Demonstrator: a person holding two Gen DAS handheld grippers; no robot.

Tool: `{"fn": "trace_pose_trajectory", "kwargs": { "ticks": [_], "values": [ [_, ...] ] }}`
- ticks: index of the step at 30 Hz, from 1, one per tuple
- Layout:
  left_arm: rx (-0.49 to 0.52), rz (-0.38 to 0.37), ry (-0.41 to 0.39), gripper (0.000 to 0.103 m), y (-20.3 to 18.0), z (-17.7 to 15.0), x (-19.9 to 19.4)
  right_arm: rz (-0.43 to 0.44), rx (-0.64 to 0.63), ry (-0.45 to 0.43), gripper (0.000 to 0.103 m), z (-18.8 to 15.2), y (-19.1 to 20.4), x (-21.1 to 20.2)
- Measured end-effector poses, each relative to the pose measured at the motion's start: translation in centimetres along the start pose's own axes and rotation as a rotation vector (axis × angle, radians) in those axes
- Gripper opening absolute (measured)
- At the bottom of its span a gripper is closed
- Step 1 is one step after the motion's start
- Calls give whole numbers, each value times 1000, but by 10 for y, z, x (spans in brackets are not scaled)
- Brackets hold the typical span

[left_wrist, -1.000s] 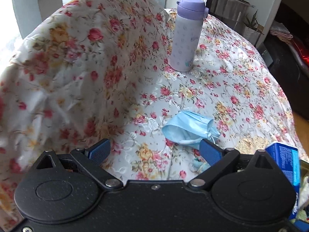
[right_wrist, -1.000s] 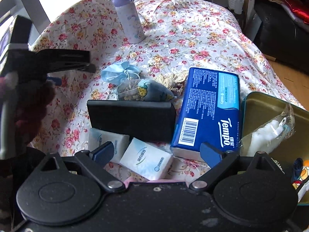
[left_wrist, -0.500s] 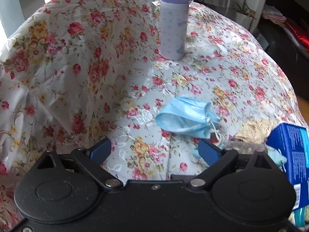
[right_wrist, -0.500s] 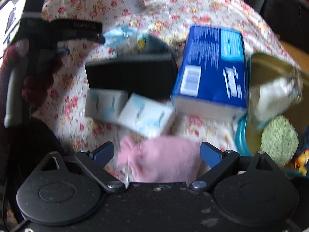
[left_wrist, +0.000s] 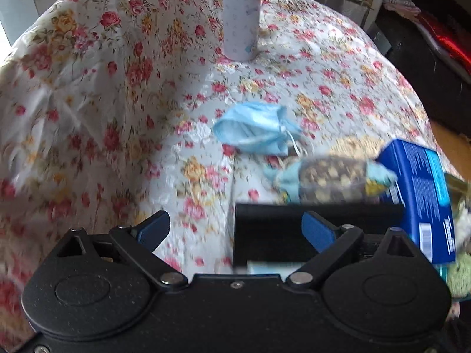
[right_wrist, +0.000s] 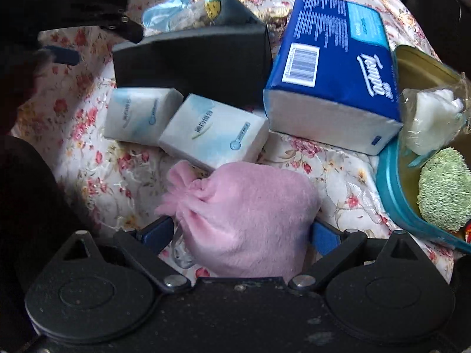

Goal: Organize soft objects
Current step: 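Close left tool on the white tissue packet while right tool grasps the pink fleece pouch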

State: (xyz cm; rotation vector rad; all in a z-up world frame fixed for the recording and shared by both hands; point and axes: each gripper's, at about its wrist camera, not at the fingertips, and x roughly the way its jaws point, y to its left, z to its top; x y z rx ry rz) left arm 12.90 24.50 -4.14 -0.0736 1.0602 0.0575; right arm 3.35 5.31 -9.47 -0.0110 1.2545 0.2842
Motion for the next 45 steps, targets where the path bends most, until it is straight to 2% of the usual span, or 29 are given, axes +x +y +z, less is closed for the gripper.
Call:
{"fn": "trace_pose_trajectory", "kwargs": {
  "ticks": [4, 6, 12, 17, 20, 22, 23, 28, 30, 33, 37, 45],
  "values": [
    [40, 7, 52, 93, -13, -16, -1, -16, -12, -15, 79, -2, -3, -3],
    [70, 26, 70, 93, -22, -22, 1, -2, -13, -18, 75, -4, -8, -6],
    [133, 77, 126, 95, -44, -32, 18, 34, 17, -10, 74, -12, -25, -13],
    [140, 86, 158, 99, -49, -32, 31, 34, -5, -20, 82, -15, -22, -11],
    [164, 99, 200, 97, -53, -35, 40, 17, -26, -27, 87, -15, -16, -8],
    [186, 136, 241, 97, -58, -37, 50, 23, -37, -29, 101, -15, -12, -4],
    [192, 145, 246, 98, -60, -37, 52, 33, -41, -29, 103, -15, -10, -1],
    [135, 118, 270, 101, -52, -35, 56, -41, -114, -57, 103, -23, 5, 5],
    [88, 81, 297, 101, -46, -32, 61, -77, -159, -64, 103, -28, 13, 7],
    [21, 25, 331, 101, -37, -30, 67, -80, -140, -76, 103, -30, 14, 8],
    [54, 30, 316, 101, -43, -32, 65, -83, -151, -62, 103, -28, 15, 10],
    [73, 18, 312, 101, -50, -28, 68, -83, -197, -147, 103, -52, 17, 5]
  ]
}}
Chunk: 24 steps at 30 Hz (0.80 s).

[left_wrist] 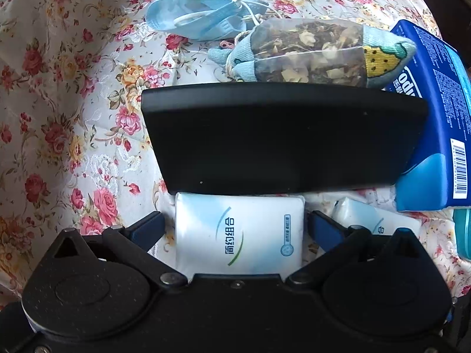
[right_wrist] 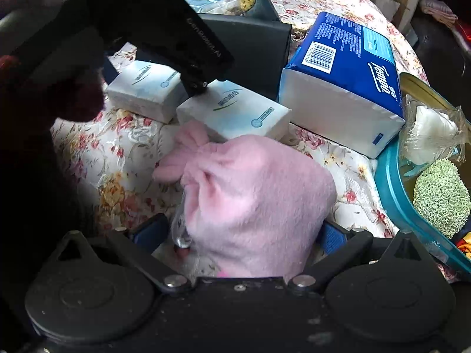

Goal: Organize soft objects
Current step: 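Close left tool on the white tissue packet while right tool grasps the pink fleece pouch, then carry the tissue packet with left tool while right tool carries the pink pouch to the tray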

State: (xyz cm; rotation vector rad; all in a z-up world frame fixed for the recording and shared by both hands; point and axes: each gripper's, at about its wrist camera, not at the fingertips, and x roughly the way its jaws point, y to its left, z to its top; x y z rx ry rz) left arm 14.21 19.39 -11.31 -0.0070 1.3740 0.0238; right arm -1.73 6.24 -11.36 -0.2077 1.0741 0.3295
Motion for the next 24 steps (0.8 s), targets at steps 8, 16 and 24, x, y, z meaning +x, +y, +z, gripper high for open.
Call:
{"fn": "trace_pose_trajectory", "kwargs": {
  "ticks": [8, 16, 24],
  "values": [
    [3, -21, -1, 98, 2, 2, 0, 88, 64, 49, 93, 14, -23, -6],
    [17, -29, -41, 76, -2, -12, -17, 140, 180, 103, 68, 28, -44, -16],
    [-22, -70, -85, 70, -5, -45, -37, 146, 200, 85, 67, 22, -56, -45]
  ]
}}
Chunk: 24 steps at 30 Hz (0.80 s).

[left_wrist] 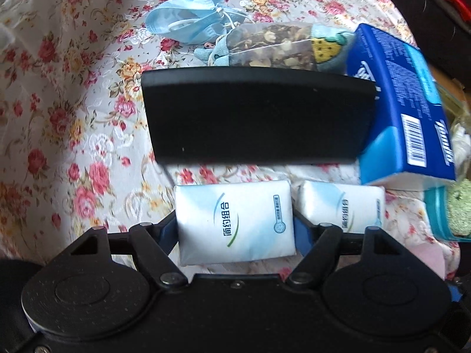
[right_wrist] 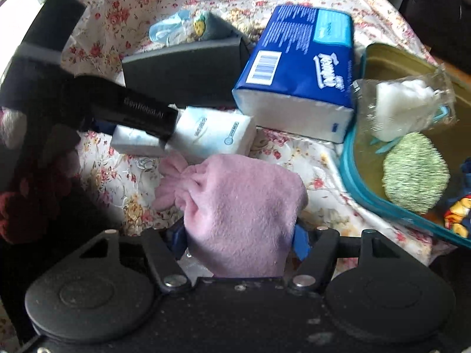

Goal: Organize soft objects
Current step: 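Carry the tissue packet with left tool while right tool carries the pink pouch to the tray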

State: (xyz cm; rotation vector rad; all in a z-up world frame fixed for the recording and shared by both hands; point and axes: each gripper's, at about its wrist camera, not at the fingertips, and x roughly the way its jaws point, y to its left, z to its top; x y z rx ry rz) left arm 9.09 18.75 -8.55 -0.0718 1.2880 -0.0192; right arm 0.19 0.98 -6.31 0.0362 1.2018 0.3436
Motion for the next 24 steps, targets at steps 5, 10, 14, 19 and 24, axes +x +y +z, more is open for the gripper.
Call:
{"fn": "trace_pose_trajectory", "kwargs": {
  "ticks": [5, 10, 14, 19, 24],
  "values": [
    [-21, 17, -54, 70, 0, -25, -24, 6, -2, -38, 67, -8, -8, -28],
    [-12, 33, -126, 70, 0, -40, -57, 8, 14, -70, 67, -17, -17, -49],
    [14, 25, -168, 70, -12, -41, -78, 8, 64, -93, 67, -23, -32, -64],
    [89, 11, -205, 70, -37, -40, -95, -12, 152, -139, 67, -33, -58, -85],
    [167, -22, -228, 70, -67, -39, -104, -53, 256, -189, 67, -45, -92, -109]
  ]
}}
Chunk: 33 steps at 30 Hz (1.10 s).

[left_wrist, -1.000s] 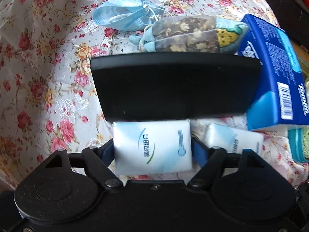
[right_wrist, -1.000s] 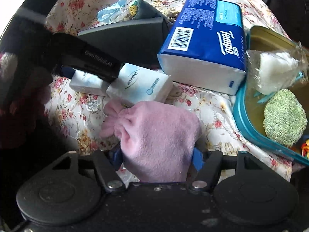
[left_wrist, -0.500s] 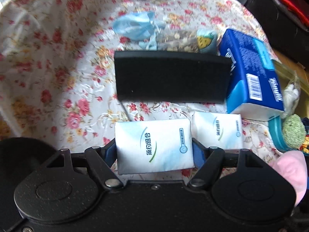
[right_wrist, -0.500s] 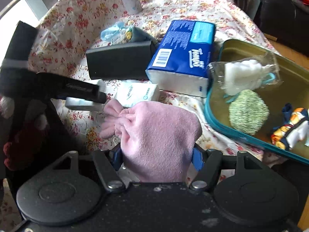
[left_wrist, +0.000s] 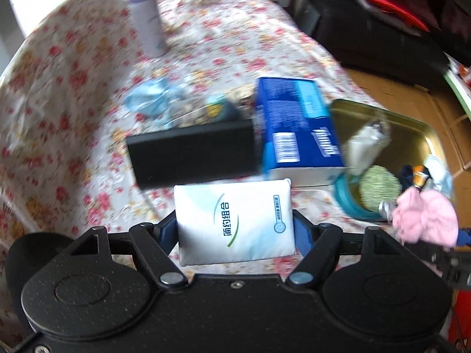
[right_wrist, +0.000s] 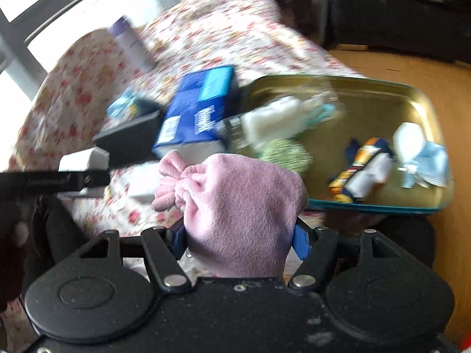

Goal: Organize soft objects
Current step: 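Carry the tissue packet with left tool while right tool carries the pink pouch to the tray, then open left tool releasing the packet into the tray while right tool drops the pink pouch there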

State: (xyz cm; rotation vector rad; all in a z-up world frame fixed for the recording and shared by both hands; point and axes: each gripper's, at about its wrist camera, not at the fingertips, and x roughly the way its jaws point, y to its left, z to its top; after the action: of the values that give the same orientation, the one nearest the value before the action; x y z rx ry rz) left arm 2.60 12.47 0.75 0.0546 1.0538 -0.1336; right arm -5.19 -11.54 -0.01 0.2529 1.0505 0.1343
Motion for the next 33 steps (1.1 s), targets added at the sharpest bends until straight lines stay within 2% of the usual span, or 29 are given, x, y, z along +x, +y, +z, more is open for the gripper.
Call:
{"fn": "trace_pose_trajectory", "kwargs": {
  "ticks": [8, 18, 26, 33],
  "values": [
    [120, -44, -26, 70, -51, 11, -10, -82, 155, -86, 67, 13, -55, -25],
    [237, -115, -34, 70, -116, 37, -2, -149, 323, -162, 67, 39, -115, -39],
    [298, -161, -24, 70, -161, 54, 16, -167, 367, -172, 67, 51, -138, -41],
    [306, -193, -11, 71, -179, 64, 32, -177, 396, -180, 67, 62, -150, -37]
  ]
}}
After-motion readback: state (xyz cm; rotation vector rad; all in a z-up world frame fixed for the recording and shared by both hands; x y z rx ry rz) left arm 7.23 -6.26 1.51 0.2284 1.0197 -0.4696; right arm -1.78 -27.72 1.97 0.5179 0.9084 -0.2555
